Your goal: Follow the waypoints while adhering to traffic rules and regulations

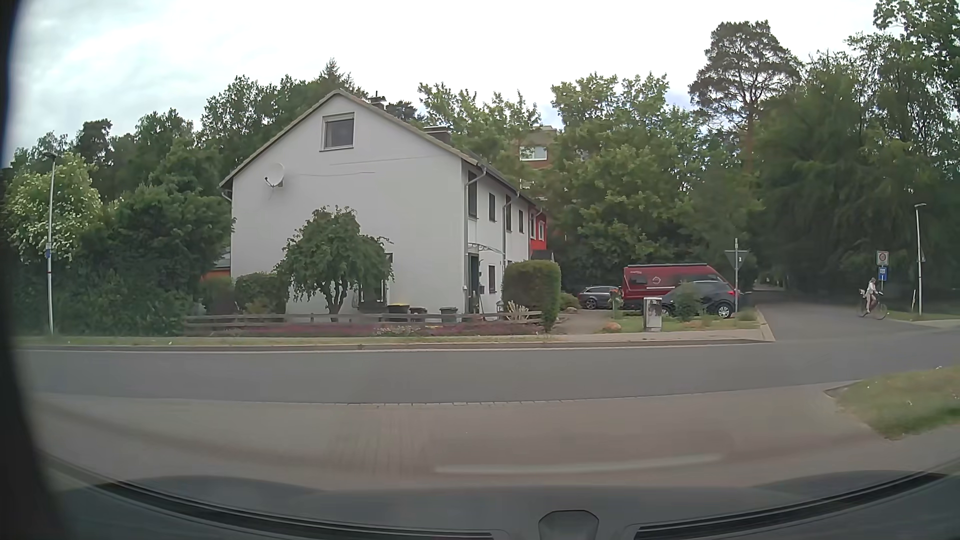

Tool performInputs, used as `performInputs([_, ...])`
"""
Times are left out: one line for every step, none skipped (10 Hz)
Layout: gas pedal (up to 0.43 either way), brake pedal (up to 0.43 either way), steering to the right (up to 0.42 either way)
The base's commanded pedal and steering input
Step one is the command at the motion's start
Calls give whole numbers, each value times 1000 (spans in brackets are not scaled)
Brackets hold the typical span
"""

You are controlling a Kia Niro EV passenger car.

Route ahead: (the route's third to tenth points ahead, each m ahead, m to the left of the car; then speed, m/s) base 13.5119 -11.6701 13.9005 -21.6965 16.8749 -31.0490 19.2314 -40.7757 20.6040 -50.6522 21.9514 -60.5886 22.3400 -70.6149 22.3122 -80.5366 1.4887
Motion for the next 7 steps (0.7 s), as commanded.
performInputs([0, 165, -3])
performInputs([0, 165, -3])
performInputs([0, 165, -3])
performInputs([0, 171, -3])
performInputs([0, 165, -4])
performInputs([0, 159, -6])
performInputs([0, 128, -6])
